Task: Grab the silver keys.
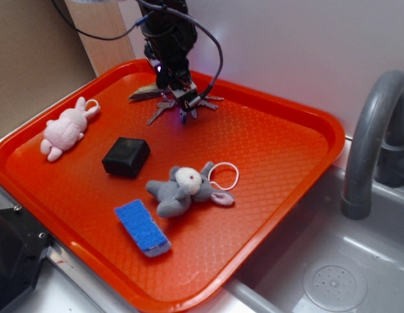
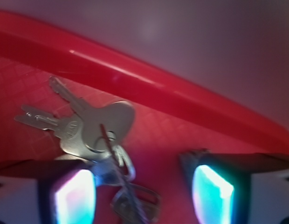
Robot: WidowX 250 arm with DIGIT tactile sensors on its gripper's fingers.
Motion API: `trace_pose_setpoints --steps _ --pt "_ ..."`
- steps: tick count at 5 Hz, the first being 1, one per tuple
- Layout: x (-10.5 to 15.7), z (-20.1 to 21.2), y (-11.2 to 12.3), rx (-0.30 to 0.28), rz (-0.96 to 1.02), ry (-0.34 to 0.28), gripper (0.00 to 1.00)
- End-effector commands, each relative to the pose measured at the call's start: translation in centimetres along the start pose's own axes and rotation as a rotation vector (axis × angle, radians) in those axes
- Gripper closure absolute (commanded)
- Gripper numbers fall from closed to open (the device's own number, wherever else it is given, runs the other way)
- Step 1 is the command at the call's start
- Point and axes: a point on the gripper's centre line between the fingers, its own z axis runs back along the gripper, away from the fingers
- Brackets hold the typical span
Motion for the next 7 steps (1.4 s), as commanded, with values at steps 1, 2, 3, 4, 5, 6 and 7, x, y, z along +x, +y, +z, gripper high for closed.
trace_pose_setpoints --steps 1,2,3,4,5,6,7 --pt "0.6 1.7 1.0 -0.034 -0.008 -0.080 1.00" --pt "0.5 2.2 1.1 -0.004 -0.015 -0.093 1.00" --pt "0.4 3.0 1.2 0.053 0.003 -0.104 1.00" --pt "0.4 5.6 1.6 0.063 0.138 -0.017 1.00" --pt "-0.5 9.8 1.5 0.063 0.268 0.098 1.00" --pt "-3.0 14.7 1.2 -0.040 0.301 0.158 1.00" --pt "-5.7 19.0 0.8 -0.103 0.237 0.113 1.00"
